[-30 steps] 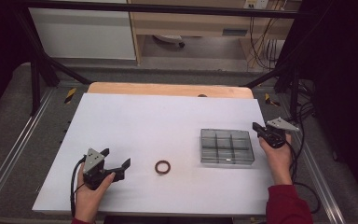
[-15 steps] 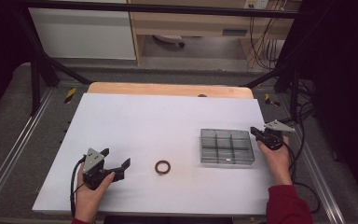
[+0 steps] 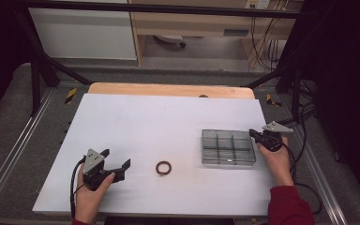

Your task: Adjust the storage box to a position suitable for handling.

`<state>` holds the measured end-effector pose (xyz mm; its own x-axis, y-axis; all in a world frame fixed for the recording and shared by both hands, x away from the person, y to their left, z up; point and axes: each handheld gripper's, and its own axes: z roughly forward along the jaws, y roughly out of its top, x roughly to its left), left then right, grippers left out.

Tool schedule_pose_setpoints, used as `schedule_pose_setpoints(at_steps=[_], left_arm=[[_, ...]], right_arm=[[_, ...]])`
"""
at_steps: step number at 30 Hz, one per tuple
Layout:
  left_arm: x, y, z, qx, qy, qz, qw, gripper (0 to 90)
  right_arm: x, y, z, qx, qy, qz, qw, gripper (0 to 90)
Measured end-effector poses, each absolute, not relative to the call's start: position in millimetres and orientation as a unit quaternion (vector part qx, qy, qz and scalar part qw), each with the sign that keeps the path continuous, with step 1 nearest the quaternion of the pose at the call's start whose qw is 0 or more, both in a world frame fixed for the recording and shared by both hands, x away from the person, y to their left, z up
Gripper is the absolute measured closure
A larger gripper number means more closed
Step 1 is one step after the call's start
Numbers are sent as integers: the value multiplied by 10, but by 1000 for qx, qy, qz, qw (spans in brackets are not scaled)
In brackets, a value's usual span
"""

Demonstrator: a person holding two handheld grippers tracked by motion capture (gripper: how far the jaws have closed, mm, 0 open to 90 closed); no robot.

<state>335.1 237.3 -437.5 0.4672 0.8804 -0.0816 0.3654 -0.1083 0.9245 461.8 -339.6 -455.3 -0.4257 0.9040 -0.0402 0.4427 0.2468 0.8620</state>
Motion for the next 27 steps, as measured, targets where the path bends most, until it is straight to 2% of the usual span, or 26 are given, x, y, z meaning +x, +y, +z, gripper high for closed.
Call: schedule_pose_setpoints(at_steps=[27], left_arm=[[3357,2389,-4377,698,449,260,494,74]], right_arm=[[4555,-3436,-4569,437,755,407,271,900]])
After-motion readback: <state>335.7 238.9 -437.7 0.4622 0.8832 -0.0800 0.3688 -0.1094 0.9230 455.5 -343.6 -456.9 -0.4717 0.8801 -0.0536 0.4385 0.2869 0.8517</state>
